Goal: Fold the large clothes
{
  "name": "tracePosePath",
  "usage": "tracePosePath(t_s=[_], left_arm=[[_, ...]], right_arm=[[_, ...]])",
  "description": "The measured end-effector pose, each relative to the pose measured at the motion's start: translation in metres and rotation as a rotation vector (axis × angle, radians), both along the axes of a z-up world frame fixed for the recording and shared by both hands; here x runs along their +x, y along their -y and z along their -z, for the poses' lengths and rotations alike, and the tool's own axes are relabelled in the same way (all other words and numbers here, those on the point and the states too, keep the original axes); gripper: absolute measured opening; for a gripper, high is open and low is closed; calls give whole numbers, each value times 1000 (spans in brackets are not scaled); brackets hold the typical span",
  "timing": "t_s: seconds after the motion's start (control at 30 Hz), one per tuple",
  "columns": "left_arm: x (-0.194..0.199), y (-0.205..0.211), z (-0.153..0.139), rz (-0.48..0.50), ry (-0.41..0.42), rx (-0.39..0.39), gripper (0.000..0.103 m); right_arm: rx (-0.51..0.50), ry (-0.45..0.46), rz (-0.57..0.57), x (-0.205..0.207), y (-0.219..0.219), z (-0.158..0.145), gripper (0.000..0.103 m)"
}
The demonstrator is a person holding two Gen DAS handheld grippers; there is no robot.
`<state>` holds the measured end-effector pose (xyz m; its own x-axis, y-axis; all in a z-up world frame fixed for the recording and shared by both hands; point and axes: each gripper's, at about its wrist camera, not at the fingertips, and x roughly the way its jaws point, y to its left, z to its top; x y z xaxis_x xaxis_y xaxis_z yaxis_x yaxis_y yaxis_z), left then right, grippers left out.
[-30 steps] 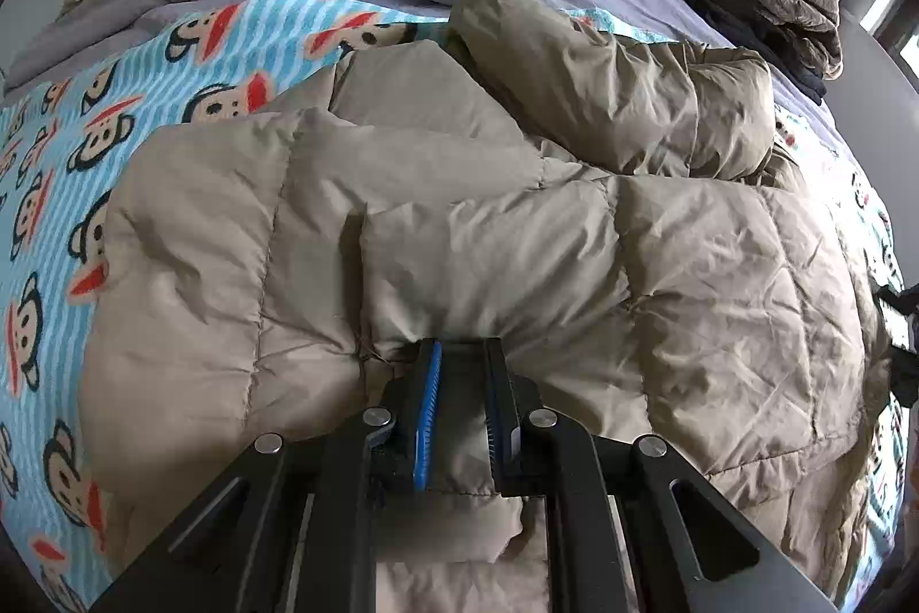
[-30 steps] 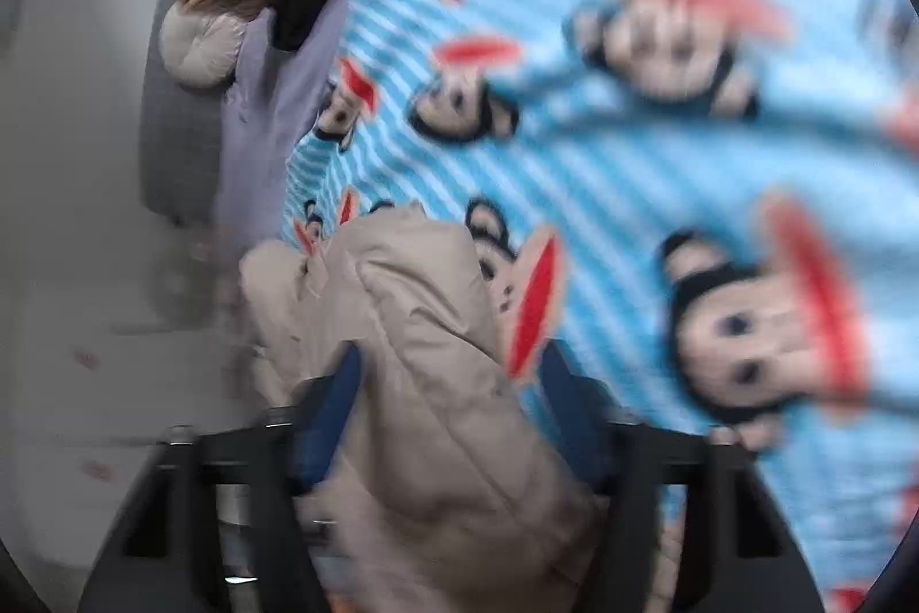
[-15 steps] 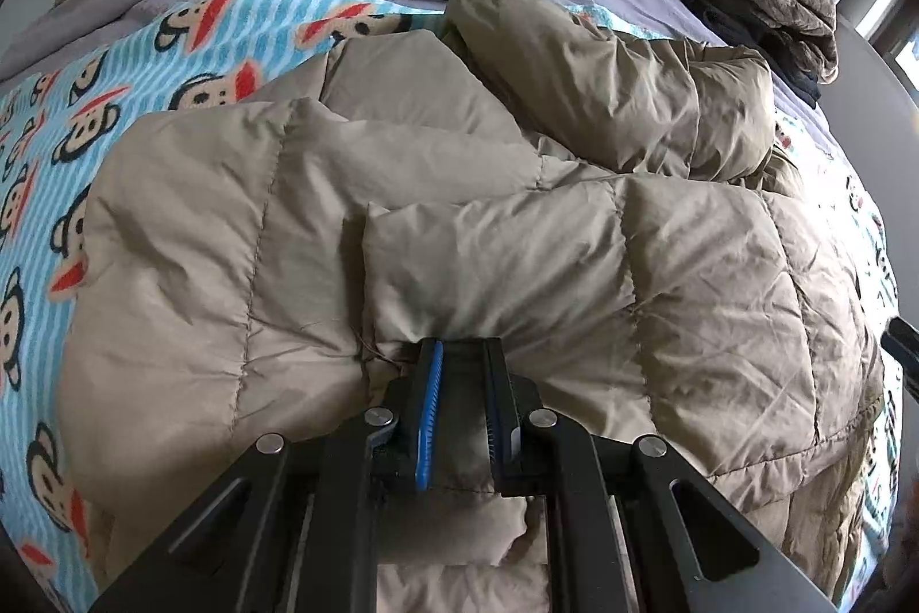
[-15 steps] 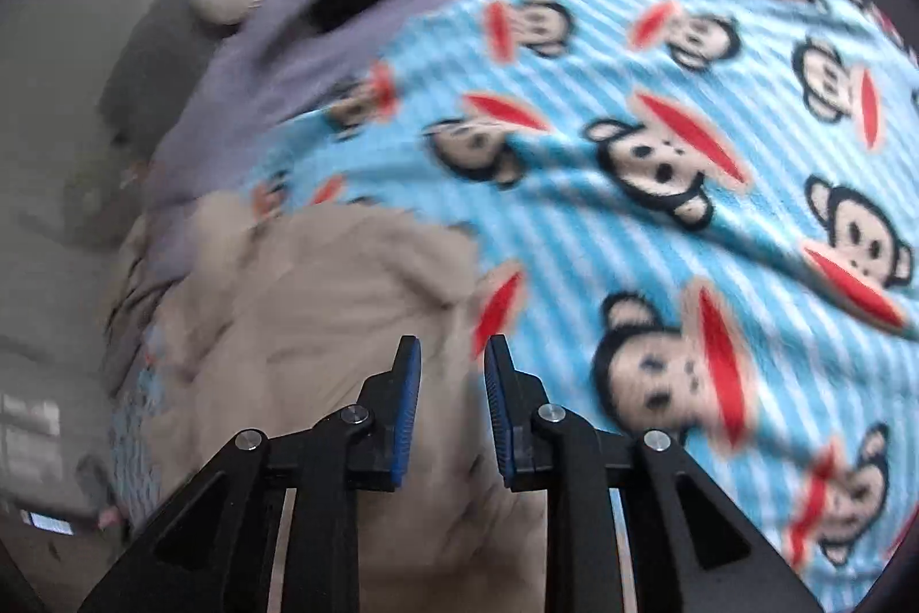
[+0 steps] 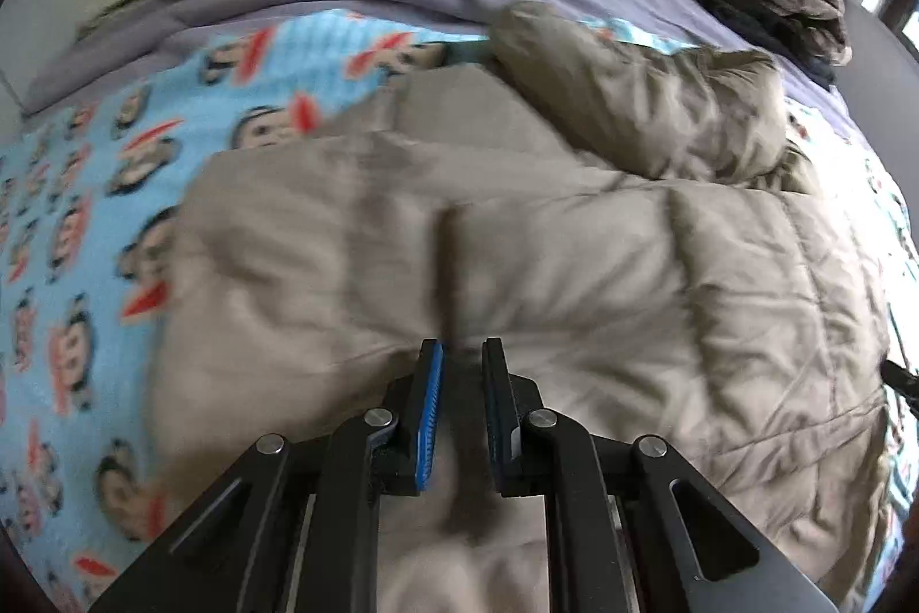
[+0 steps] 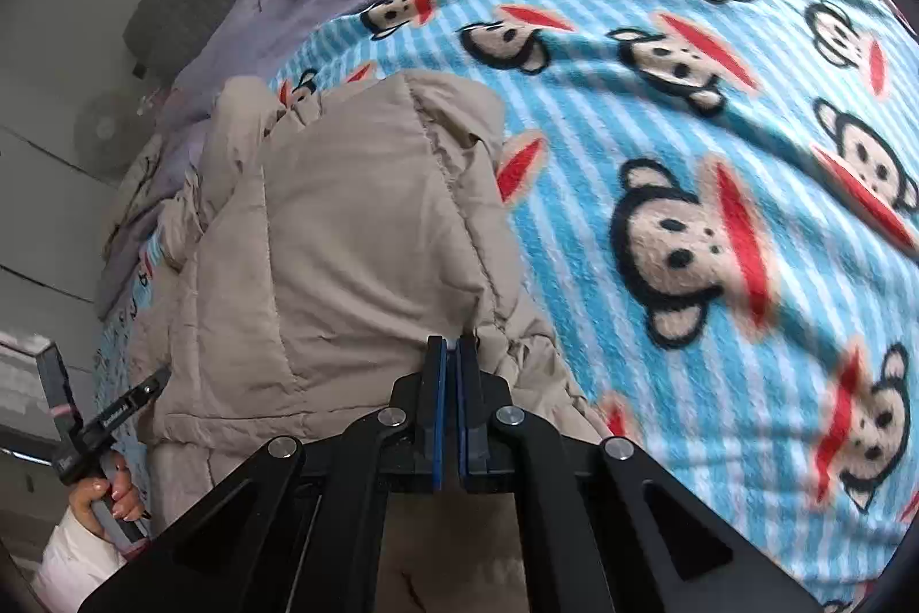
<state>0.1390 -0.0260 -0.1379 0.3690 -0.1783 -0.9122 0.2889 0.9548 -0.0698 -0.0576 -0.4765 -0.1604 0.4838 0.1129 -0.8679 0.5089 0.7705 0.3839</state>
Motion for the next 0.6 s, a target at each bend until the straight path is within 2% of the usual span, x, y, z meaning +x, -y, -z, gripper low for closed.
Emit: tracePosePath(t_s=[0.07,0.13,0.27,0.43,0.6], left_arm=[[-2,-13,-8,-18,2,-2,16],[-7,-21,-15,-25,15,2,15],[-24,-31,-21,-36,7,-12,16],[-51,-29,-21,-24,-17,-40,15],[-74,-20,-25,-1,-14,-13,16]], right_arm=[[12,6,33,-3,3,-5,1],[5,15,54,-10,-2,-14,6],[8,30,66,-23,-13,-27,6],[40,8,62,-37,-26,-29,6],[47,-17,43,-48,-38,-26,6]])
